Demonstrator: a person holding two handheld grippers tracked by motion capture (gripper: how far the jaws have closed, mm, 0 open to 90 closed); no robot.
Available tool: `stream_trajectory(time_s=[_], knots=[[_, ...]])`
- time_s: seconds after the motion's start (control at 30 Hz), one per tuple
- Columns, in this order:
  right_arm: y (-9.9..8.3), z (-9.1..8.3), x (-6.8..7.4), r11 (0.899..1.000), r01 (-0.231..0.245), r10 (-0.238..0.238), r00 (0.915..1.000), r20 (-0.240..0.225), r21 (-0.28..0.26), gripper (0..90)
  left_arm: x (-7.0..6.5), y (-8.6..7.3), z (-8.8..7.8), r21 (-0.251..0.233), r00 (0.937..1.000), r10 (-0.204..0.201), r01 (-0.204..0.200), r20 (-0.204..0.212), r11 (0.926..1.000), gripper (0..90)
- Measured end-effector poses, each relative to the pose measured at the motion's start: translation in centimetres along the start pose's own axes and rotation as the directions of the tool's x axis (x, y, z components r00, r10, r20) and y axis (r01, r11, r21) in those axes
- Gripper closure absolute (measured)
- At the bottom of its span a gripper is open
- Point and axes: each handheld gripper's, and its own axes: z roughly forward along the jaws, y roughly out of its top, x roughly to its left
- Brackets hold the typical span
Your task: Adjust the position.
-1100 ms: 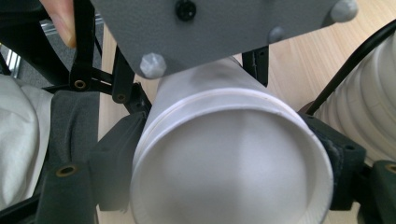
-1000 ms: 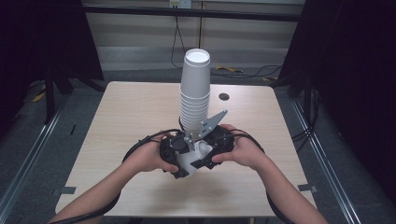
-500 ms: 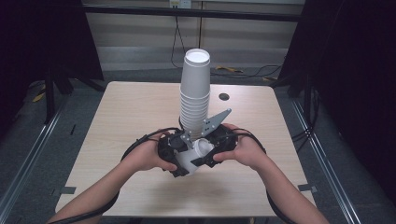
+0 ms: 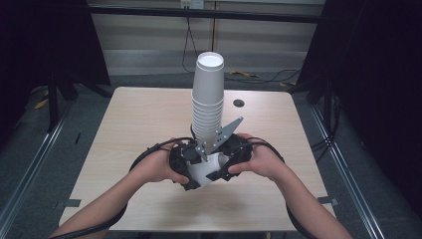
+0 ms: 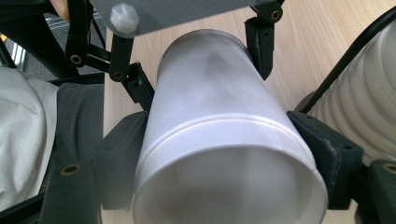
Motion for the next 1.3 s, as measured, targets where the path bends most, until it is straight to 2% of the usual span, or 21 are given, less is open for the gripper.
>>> stream_trajectory(time_s=[0.27,0.3,0.37,0.4,0.43,0.47,0.53,0.57,0.7,0.73,0.77,0.9,1.07,1.1,1.2,1.3], knots=[[-0.1,0.1,-0.1,1.0,0.002,-0.002,1.0,0.006,0.006,23.3,0.1,0.0,-0.1,-0.005,1.0,-0.004,0.004,0.003,1.0,13.7],[-0.1,0.1,-0.1,1.0,0.006,-0.006,0.9999,0.012,0.008,23.7,0.0,-0.1,0.0,-0.03,0.9998,-0.02,0.02,-0.007,0.9993,13.8],[-0.2,0.1,-0.1,1.0,0.01,-0.01,0.9999,0.013,0.009,23.9,-0.2,-0.1,0.1,-0.04,0.9994,-0.035,0.035,-0.001,0.9986,13.9],[-0.3,0.1,-0.1,1.0,0.021,-0.021,0.9997,0.009,0.015,24.3,-0.1,-0.1,0.0,-0.045,0.9996,-0.027,0.027,-0.01,0.9986,13.9],[-0.4,0.1,0.0,1.0,0.02,-0.021,0.9996,0.02,0.007,24.9,0.3,-0.1,-0.2,-0.021,0.9997,0.024,-0.024,-0.006,0.9995,13.9],[-0.4,0.1,0.0,1.0,0.02,-0.021,0.9996,0.02,0.007,24.9,0.3,-0.1,-0.2,-0.021,0.9997,0.024,-0.024,-0.006,0.9995,13.6],[-0.4,0.0,0.0,1.0,0.016,-0.016,0.9993,0.033,-0.002,25.1,0.4,-0.3,-0.1,-0.069,0.9992,0.034,-0.035,-0.019,0.997,12.4],[-0.4,-0.1,0.0,1.0,0.014,-0.014,0.9992,0.038,0.0,25.1,0.4,-0.3,-0.1,-0.069,0.9992,0.034,-0.035,-0.019,0.997,11.8],[-0.6,-0.4,0.0,1.0,0.013,-0.013,0.999,0.042,-0.008,25.0,0.6,-0.8,-0.5,-0.142,0.9993,0.037,-0.037,-0.004,0.9892,11.0],[-0.6,-0.4,0.0,1.0,0.013,-0.013,0.999,0.042,-0.008,25.0,0.6,-0.8,-0.5,-0.142,0.9993,0.037,-0.037,-0.004,0.9892,11.8],[-0.7,-0.3,0.0,1.0,0.024,-0.024,0.9986,0.048,0.006,24.9,0.7,-0.8,-0.8,-0.16,0.9987,0.05,-0.051,-0.014,0.9858,12.4],[-1.0,-0.1,-0.1,1.0,0.021,-0.021,0.9986,0.048,0.003,24.9,0.8,-0.8,-1.3,-0.156,0.9982,0.055,-0.058,-0.025,0.986,11.9],[-1.3,-0.2,-0.3,1.0,0.021,-0.021,0.9986,0.049,0.002,24.6,0.9,-1.0,-1.9,-0.179,0.9986,0.047,-0.051,-0.026,0.9826,12.8],[-1.4,-0.3,-0.3,1.0,0.016,-0.016,0.9983,0.056,0.005,24.5,0.9,-1.1,-2.0,-0.186,0.9992,0.038,-0.04,-0.015,0.9817,13.1],[-1.7,-0.5,-0.3,1.0,0.015,-0.015,0.9978,0.065,0.007,24.3,1.0,-1.5,-2.0,-0.179,0.9996,0.022,-0.025,-0.014,0.9835,13.1],[-2.2,-0.7,-0.4,1.0,0.006,-0.007,0.9975,0.071,0.01,24.1,1.2,-2.1,-2.1,-0.192,1.0,-0.002,0.0,-0.01,0.9815,12.7]])
